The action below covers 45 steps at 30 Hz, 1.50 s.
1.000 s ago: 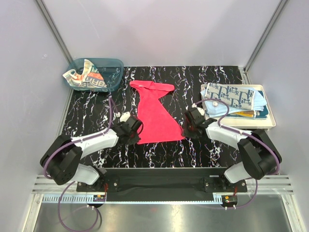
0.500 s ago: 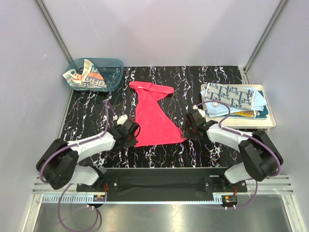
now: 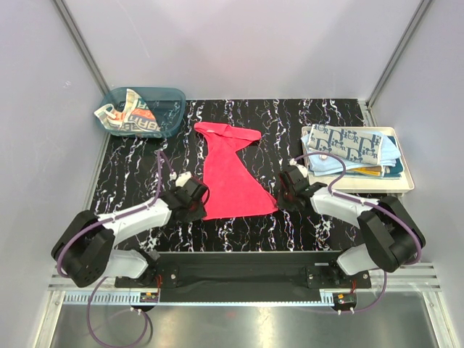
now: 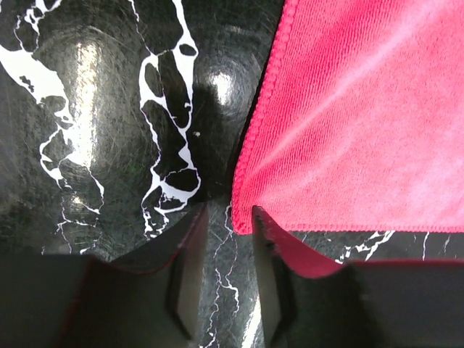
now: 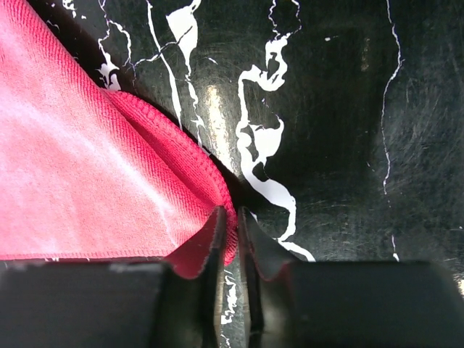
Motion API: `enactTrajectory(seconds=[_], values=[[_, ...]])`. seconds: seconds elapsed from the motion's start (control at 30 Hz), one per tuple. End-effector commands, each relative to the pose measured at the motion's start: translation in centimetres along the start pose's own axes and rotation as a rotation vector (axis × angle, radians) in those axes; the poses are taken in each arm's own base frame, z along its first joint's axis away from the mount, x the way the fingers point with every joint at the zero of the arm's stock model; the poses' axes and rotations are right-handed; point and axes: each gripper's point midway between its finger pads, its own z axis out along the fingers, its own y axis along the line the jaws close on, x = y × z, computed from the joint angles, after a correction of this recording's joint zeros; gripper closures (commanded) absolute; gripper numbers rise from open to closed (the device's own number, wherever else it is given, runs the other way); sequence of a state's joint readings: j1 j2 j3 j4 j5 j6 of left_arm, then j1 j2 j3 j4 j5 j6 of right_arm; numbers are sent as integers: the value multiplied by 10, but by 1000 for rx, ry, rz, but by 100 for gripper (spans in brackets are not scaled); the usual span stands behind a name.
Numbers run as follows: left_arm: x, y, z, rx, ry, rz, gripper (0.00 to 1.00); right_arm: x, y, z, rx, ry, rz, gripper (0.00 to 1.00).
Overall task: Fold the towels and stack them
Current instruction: Flatten out the crumpled towel
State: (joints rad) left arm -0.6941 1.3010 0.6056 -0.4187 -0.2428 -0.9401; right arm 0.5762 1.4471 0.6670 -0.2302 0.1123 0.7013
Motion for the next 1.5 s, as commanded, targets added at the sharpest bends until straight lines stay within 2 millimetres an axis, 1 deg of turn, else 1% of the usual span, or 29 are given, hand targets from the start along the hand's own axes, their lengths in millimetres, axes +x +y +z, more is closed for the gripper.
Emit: enactTrajectory(seconds=[0.0,0.13,0.27,0.33,0.57,0.6,0.67,0.7,0.77,0.8,0.87,0.9,0.93,0.97,1.0,1.03,1.07,1.1,1.13,1.17,1.2,1.23,1.27,1.3,1.33,1.37,1.4,1.43,1.47], values=[[-7,-11,-9,55,-10,-2,60,0,4,0,-12,-13,5,85],[-4,-19,-9,100,0,-4,54,-1,5,0,-13,-15,3,89],[3,-27,-3,136,36,4,53,0,6,1,-16,-11,0,92],[7,-27,3,128,56,5,54,-1,6,-1,-15,-15,1,92],[17,-15,11,74,85,-10,74,-3,6,-3,-14,-21,-5,93],[17,-15,11,76,82,-11,82,-3,6,-4,-13,-22,-5,93],[15,-14,10,72,75,-8,92,-5,7,-5,-19,-28,-5,94],[13,-16,9,74,66,-5,100,-7,7,-6,-17,-31,-7,94],[6,-17,6,77,43,6,100,-14,12,-9,-22,-45,-14,96],[-3,-24,-1,97,18,8,100,-17,12,-13,-15,-54,-23,96],[-15,-26,-10,102,-22,35,100,-30,20,-22,-29,-84,-28,97],[-29,-37,-22,138,-62,38,100,-35,22,-29,-34,-95,-41,98],[-39,-40,-30,144,-96,48,100,-47,31,-38,-55,-123,-43,99],[-45,-40,-38,143,-114,83,100,-52,33,-44,-54,-128,-49,99],[-63,-53,-58,195,-167,86,100,-61,40,-55,-77,-154,-59,100],[-73,-58,-68,208,-202,96,100,-77,52,-68,-106,-193,-58,100],[-80,-57,-78,205,-222,129,100,-86,55,-81,-112,-219,-68,100],[-98,-69,-99,249,-275,132,100,-95,61,-91,-127,-244,-71,100],[-106,-71,-115,266,-310,144,100,-113,74,-109,-162,-293,-69,100],[-117,-73,-128,275,-350,167,100,-123,76,-120,-157,-322,-78,100],[-135,-83,-153,311,-405,164,100,-133,83,-134,-179,-354,-82,100],[-144,-82,-167,307,-436,167,100,-152,96,-157,-219,-408,-83,100],[-162,-90,-194,340,-499,174,100,-161,100,-169,-229,-437,-105,100],[-170,-94,-208,356,-528,179,100,-169,107,-179,-247,-463,-115,100],[-176,-95,-219,361,-547,186,100,-186,118,-201,-282,-518,-116,100],[-193,-102,-247,394,-606,187,100,-193,122,-210,-286,-543,-145,100],[-199,-105,-259,409,-627,191,100,-200,125,-219,-293,-563,-161,100],[-204,-107,-271,425,-650,195,100,-215,135,-242,-323,-614,-169,100],[-215,-111,-297,458,-700,193,100,-221,136,-249,-310,-631,-206,100]])
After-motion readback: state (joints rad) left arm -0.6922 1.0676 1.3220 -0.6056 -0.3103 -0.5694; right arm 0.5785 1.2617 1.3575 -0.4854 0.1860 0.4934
